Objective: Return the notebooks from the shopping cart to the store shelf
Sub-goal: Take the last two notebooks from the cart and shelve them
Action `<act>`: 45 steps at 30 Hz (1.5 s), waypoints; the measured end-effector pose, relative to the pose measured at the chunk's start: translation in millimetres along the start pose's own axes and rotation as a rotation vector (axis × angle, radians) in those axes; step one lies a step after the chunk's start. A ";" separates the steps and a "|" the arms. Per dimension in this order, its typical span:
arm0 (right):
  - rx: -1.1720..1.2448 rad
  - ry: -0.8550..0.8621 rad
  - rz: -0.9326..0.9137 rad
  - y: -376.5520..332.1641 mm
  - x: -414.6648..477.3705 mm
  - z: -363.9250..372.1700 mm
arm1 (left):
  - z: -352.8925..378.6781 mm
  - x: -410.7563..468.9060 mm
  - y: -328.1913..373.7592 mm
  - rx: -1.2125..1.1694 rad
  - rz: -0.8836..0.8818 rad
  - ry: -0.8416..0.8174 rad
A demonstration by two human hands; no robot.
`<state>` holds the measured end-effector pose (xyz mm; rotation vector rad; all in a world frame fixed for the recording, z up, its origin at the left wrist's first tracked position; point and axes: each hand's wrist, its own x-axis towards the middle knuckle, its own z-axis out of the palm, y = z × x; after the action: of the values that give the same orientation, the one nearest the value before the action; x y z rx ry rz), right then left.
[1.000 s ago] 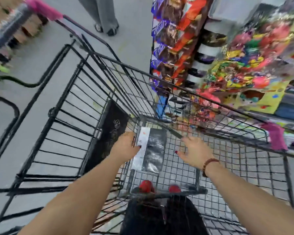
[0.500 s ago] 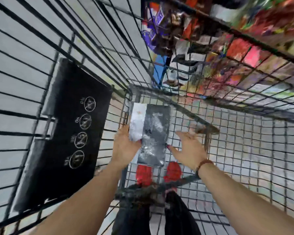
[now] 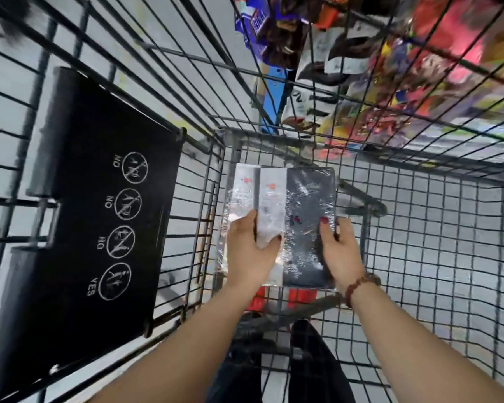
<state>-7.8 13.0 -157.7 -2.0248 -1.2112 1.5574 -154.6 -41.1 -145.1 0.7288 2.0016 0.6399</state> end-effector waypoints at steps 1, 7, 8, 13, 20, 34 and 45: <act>0.031 0.005 -0.004 2.9 0.6 -10.0 | 2.9 -1.5 -0.6 -0.027 0.016 -0.039; 0.210 0.165 0.005 12.8 4.9 -58.7 | -15.4 9.0 -9.5 0.030 0.078 0.137; 0.219 0.204 0.005 16.1 6.2 -65.5 | -19.8 14.0 -14.6 0.044 0.044 0.168; 0.228 0.266 0.007 24.2 11.9 -74.4 | -22.9 20.5 -30.1 0.042 -0.053 0.086; 0.169 0.131 0.017 28.8 11.7 -58.9 | -15.1 31.6 -31.2 -0.018 -0.236 0.134; 0.032 0.183 0.045 30.2 -2.8 -67.8 | -24.1 4.5 -27.9 -0.148 -0.184 0.036; 0.022 0.395 -0.019 -30.0 -97.1 -110.9 | -66.4 -63.4 56.6 -0.091 -0.046 0.154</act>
<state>74.6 -17.4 -35.5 -2.1647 -1.0481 1.0830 -170.5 -56.7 -39.6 0.5925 2.1083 0.7751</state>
